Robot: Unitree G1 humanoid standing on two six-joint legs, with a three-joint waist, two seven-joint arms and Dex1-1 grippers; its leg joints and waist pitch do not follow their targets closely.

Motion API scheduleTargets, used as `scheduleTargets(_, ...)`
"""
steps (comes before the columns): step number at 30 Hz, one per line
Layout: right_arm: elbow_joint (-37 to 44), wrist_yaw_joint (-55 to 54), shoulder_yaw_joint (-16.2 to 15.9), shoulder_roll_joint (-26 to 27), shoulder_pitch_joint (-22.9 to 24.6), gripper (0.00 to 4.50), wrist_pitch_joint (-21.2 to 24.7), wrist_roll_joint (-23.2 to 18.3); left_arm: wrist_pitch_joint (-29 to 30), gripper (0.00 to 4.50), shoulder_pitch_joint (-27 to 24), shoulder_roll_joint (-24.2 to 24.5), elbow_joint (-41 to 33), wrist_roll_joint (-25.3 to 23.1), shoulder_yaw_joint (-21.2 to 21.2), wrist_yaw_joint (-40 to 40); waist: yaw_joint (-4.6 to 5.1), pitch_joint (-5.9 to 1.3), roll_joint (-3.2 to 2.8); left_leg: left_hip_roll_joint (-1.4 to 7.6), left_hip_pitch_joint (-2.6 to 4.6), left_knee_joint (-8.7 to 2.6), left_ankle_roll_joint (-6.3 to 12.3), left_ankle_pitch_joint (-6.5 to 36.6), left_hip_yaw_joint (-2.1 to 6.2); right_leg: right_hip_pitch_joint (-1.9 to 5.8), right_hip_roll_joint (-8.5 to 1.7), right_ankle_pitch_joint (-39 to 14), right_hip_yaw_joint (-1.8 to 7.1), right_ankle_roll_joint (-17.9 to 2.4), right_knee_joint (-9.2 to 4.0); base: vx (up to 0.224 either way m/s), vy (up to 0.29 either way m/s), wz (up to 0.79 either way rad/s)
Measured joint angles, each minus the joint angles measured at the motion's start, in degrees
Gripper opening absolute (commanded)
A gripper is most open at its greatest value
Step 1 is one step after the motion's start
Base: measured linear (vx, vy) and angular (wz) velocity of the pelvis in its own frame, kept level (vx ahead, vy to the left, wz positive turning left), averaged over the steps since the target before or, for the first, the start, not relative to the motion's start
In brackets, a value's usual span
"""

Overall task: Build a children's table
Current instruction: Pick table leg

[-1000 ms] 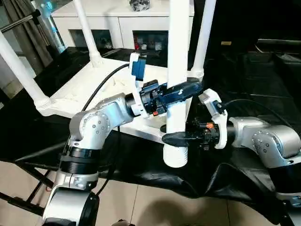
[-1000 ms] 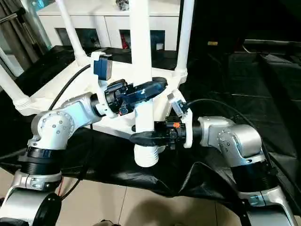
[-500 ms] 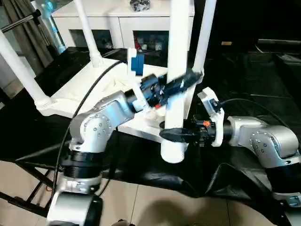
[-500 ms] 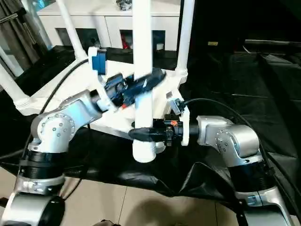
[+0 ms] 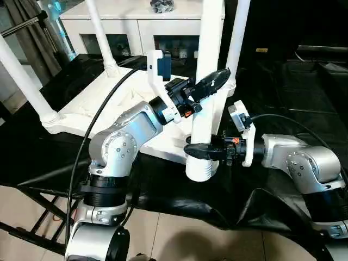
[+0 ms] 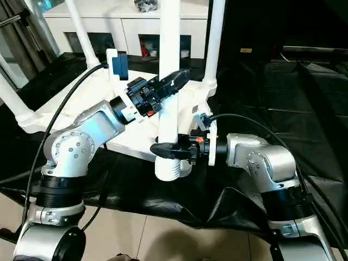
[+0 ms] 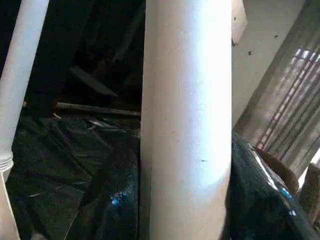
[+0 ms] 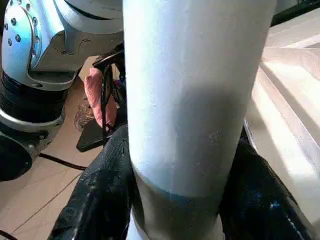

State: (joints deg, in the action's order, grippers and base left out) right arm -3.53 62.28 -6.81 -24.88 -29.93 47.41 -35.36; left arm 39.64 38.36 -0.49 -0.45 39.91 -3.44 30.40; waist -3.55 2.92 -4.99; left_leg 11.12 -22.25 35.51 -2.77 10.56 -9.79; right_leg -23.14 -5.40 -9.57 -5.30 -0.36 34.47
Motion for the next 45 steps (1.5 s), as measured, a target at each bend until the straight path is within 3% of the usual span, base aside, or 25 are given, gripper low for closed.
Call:
scheduleTargets(9,-0.08,-0.71,-0.04,0.49,-0.17,1.88,-0.62,0.25,-0.59,1.81,-0.24,-0.1,-0.64,-0.19,0.55,0.3,0.06,-0.01,-0.01,0.0,0.0,0.01,0.0,0.0,0.0,0.0,0.0,0.01,0.0,0.0,0.01,0.0,0.0,0.0)
scheduleTargets(12,-1.06,-1.19,0.01,1.07,-0.98,2.58,-0.64,0.24,-1.3,1.81,-0.24,0.06,-0.63,-0.34,0.4,0.26,0.07,0.0,-0.01,0.0,0.0,0.01,0.0,0.0,0.01,0.0,0.0,0.01,0.0,-0.01,0.01,0.0,0.0,0.0)
scheduleTargets(16,-1.19,-2.27,1.69,1.77,-2.32,2.86,0.0,-0.63,-1.33,1.81,-0.31,-0.09,-0.6,-0.51,1.07,0.19,-0.09,0.0,0.0,0.0,-0.01,0.03,0.01,0.0,0.0,0.0,0.0,0.01,0.0,0.0,0.0,0.0,0.0,0.0)
scheduleTargets(22,-1.17,-2.31,1.87,0.91,-3.05,2.89,2.39,-0.94,-1.67,1.8,-0.3,-0.31,-0.54,-0.99,1.18,0.26,-0.04,0.0,0.01,0.01,-0.02,0.03,0.01,0.0,0.01,0.0,0.0,0.01,-0.01,0.0,0.01,0.0,0.0,0.0)
scheduleTargets(31,0.05,-1.07,-1.65,-1.24,-2.15,2.89,4.95,-0.42,-2.16,1.8,-0.3,-0.06,-0.54,-1.02,1.7,0.73,-0.02,0.0,0.02,0.0,-0.01,0.04,0.01,-0.01,0.0,0.0,0.0,0.02,0.0,0.0,0.02,0.0,0.0,0.0)
scheduleTargets(45,0.05,-0.6,-1.64,-1.74,-2.17,2.89,5.28,-0.46,-2.16,1.8,-0.31,0.31,-0.54,-1.07,2.27,1.88,-0.01,0.0,0.02,0.0,-0.01,0.06,0.01,-0.01,0.0,0.0,0.0,0.03,0.0,0.0,0.03,0.0,0.0,0.0)
